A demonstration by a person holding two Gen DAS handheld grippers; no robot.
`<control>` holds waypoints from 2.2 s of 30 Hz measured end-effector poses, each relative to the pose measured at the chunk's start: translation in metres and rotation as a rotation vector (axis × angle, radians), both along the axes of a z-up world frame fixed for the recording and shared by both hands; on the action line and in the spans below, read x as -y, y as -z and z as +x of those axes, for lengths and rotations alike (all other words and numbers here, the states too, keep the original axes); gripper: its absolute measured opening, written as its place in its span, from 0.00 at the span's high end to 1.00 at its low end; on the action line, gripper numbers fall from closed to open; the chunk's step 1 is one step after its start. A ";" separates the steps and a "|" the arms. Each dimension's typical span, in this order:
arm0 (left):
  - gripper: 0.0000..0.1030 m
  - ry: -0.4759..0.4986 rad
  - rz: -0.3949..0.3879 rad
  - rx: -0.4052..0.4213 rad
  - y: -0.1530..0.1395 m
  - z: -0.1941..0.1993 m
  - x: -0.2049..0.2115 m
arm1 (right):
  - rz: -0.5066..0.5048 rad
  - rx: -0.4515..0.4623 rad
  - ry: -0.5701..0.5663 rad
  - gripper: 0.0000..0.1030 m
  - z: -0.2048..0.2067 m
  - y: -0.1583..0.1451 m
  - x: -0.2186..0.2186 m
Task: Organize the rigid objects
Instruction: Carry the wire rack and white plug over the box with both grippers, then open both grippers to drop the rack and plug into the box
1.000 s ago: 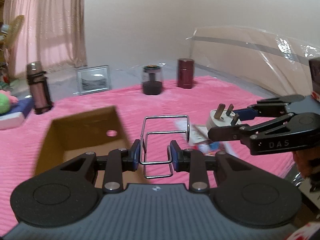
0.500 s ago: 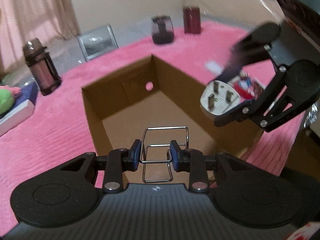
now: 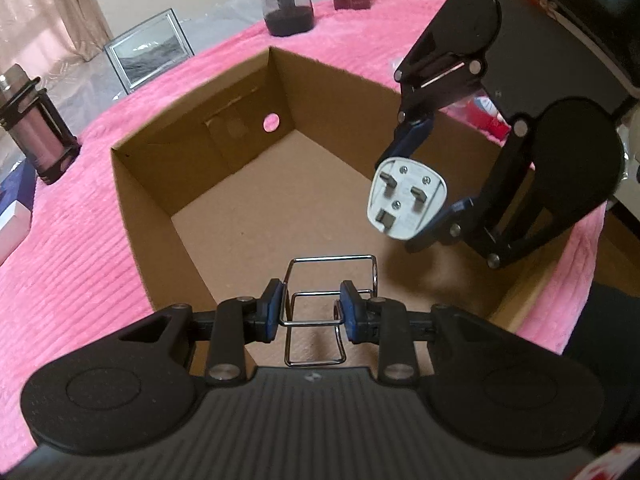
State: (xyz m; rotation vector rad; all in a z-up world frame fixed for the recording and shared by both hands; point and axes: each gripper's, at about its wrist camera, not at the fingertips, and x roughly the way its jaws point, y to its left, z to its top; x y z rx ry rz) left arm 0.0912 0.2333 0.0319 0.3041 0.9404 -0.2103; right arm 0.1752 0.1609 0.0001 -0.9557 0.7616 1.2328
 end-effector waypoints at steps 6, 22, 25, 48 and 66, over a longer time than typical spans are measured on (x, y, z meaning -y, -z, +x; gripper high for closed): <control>0.75 0.008 0.007 -0.036 0.013 0.009 -0.003 | -0.057 -0.002 -0.039 0.52 0.000 0.015 -0.008; 0.75 0.002 0.012 -0.080 0.027 0.017 -0.007 | -0.065 -0.017 -0.040 0.52 -0.002 0.025 -0.008; 0.75 0.002 0.012 -0.080 0.028 0.017 -0.008 | -0.034 0.003 -0.026 0.52 -0.001 0.017 -0.006; 0.68 -0.139 -0.117 0.183 -0.040 -0.023 0.013 | 0.419 -0.002 0.295 0.52 -0.019 -0.071 0.092; 0.42 -0.130 -0.277 0.405 -0.072 -0.042 0.150 | 0.682 0.085 0.859 0.52 -0.059 -0.091 0.308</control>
